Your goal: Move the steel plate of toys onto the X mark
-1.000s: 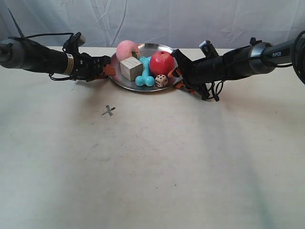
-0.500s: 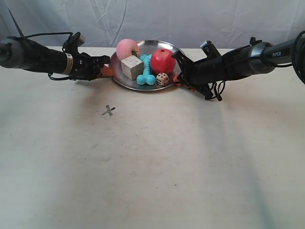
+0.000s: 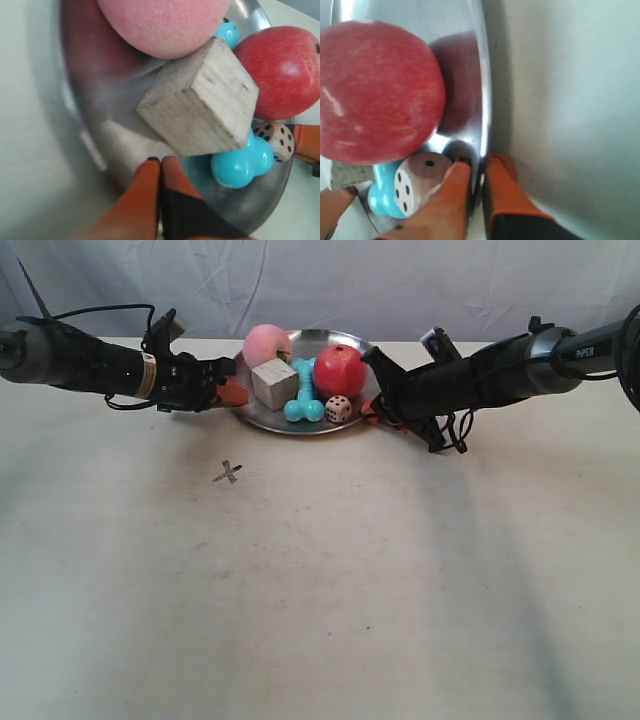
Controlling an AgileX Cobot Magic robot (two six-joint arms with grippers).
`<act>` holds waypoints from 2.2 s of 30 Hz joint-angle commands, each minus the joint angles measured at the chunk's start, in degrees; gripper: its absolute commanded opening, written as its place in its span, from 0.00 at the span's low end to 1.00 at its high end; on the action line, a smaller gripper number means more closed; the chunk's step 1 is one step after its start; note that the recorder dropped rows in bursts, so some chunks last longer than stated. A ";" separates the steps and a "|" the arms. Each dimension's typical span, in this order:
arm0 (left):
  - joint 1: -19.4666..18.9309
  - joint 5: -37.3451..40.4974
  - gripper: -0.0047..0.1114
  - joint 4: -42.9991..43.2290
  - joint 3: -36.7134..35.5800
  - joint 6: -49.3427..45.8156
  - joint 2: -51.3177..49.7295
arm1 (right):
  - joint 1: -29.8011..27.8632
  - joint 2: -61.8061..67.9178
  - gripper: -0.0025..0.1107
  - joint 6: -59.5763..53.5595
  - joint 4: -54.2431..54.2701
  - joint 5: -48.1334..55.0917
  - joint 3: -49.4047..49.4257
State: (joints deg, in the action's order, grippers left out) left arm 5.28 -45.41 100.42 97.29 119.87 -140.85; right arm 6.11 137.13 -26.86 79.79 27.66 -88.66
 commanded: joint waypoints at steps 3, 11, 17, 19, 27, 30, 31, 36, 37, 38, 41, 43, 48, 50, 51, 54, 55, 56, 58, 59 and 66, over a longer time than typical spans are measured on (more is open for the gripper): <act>0.41 -2.63 0.04 -0.48 0.17 0.00 0.89 | 0.63 0.99 0.01 0.05 -2.95 7.37 0.25; -0.69 -3.99 0.04 -0.48 0.17 0.00 1.27 | 0.63 0.89 0.01 0.30 -3.75 8.15 0.25; -2.90 -6.21 0.04 -0.48 0.17 0.00 1.27 | 0.63 0.89 0.01 0.55 -4.26 8.24 0.25; -3.18 -6.44 0.04 -0.48 0.17 0.00 1.27 | 0.63 0.89 0.01 0.86 -4.49 8.13 0.25; -4.02 -8.07 0.04 -0.48 -0.27 0.00 1.27 | 0.63 0.89 0.01 1.00 -4.74 7.66 0.25; -4.02 -9.38 0.04 -0.48 -0.27 -0.14 1.15 | 0.63 0.89 0.01 1.00 -4.74 7.45 0.25; -4.02 -9.88 0.04 -0.48 -0.27 -0.14 1.15 | 0.63 0.89 0.01 1.00 -4.74 7.45 0.25; -4.02 -12.44 0.04 -0.48 -0.27 -0.14 1.15 | 0.63 0.89 0.01 1.00 -4.74 7.45 0.25; -4.02 -12.93 0.04 -0.48 -0.27 -0.14 1.15 | 0.63 0.89 0.01 1.00 -4.74 7.45 0.25; -4.02 -13.37 0.04 -0.48 -0.27 -0.14 1.15 | 0.63 0.89 0.01 1.00 -4.74 7.45 0.25; -4.02 -14.07 0.07 -0.48 -0.27 -0.30 1.15 | 0.63 0.89 0.01 1.00 -4.74 7.56 0.25; -4.02 -14.87 0.12 -0.48 -0.27 -0.30 1.15 | 0.63 0.89 0.01 1.00 -4.74 7.56 0.25; -4.13 -17.50 0.27 -0.48 -0.27 0.01 1.15 | 0.63 0.89 0.01 1.16 -4.74 7.79 0.25; -4.12 -19.76 0.28 -0.48 -0.27 0.01 1.15 | 0.63 0.89 0.01 1.16 -4.84 7.79 0.25; -4.25 -21.11 0.28 -0.48 -0.27 0.01 1.15 | 0.63 0.89 0.01 1.16 -4.84 7.79 0.25; -4.79 -23.54 0.27 -0.48 -0.27 0.01 1.51 | 0.63 0.89 0.01 1.16 -4.88 8.01 0.25; -5.10 -24.24 0.26 -0.48 -0.27 0.01 1.64 | 0.63 0.89 0.01 1.16 -5.03 8.00 0.25; -5.55 -24.55 0.24 -0.48 -0.27 0.01 1.95 | 0.63 0.89 0.01 1.16 -5.17 8.00 0.25; -6.42 -24.55 0.17 -0.48 -0.27 0.01 2.86 | 0.63 0.89 0.01 1.16 -5.17 8.00 0.25; -6.87 -24.55 0.12 -0.48 -0.27 0.01 3.49 | 0.63 0.89 0.01 1.16 -5.17 8.00 0.25; -10.44 -24.55 0.04 -0.48 -0.27 0.01 6.66 | 0.53 0.89 0.01 1.16 -5.16 8.00 0.25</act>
State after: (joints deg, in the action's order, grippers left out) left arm -3.64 -69.54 100.54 97.08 119.76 -135.68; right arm 6.43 137.02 -25.28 76.79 34.79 -88.84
